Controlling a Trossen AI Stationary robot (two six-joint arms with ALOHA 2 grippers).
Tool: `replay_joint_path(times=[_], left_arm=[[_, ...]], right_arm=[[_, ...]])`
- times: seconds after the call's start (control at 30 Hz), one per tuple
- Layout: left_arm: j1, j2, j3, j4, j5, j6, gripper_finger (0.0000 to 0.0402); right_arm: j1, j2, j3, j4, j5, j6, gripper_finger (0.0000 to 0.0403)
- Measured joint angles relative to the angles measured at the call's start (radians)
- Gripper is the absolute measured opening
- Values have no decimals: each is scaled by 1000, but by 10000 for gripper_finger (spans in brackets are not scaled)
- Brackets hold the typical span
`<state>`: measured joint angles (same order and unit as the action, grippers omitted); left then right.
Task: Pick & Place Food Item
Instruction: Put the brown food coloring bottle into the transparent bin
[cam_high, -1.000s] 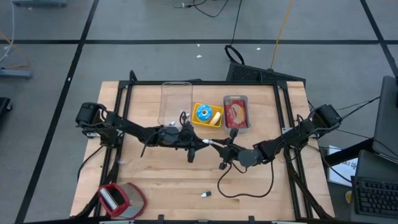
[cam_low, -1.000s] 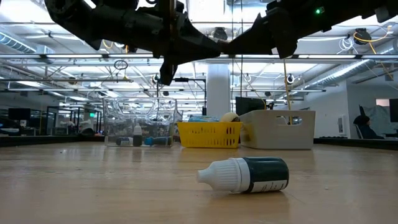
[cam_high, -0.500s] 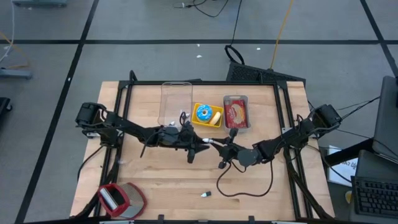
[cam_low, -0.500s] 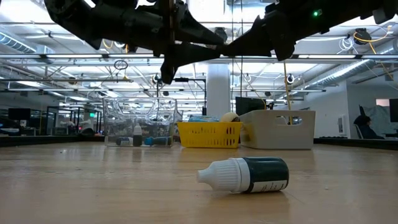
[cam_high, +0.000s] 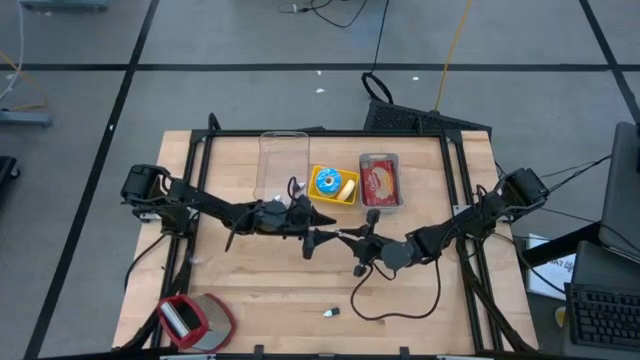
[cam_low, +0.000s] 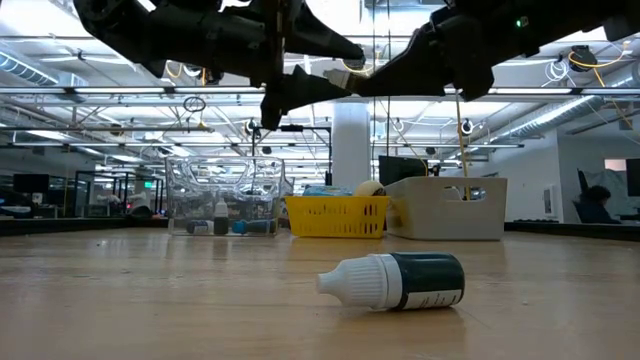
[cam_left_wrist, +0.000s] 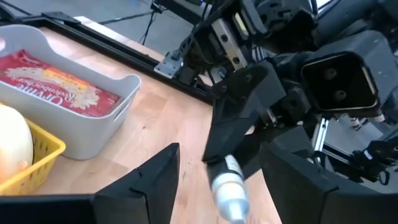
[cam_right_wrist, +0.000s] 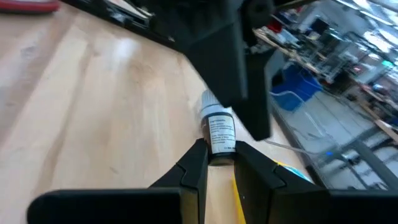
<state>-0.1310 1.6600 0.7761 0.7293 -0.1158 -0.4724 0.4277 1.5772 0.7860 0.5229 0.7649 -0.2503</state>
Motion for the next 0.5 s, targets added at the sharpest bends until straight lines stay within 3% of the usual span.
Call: replay_joint_path(times=[0.5], left_arm=[[1,1,-1,-7,1,-1,223]], right_arm=[[-1,-1,0,4,51,-1,50]])
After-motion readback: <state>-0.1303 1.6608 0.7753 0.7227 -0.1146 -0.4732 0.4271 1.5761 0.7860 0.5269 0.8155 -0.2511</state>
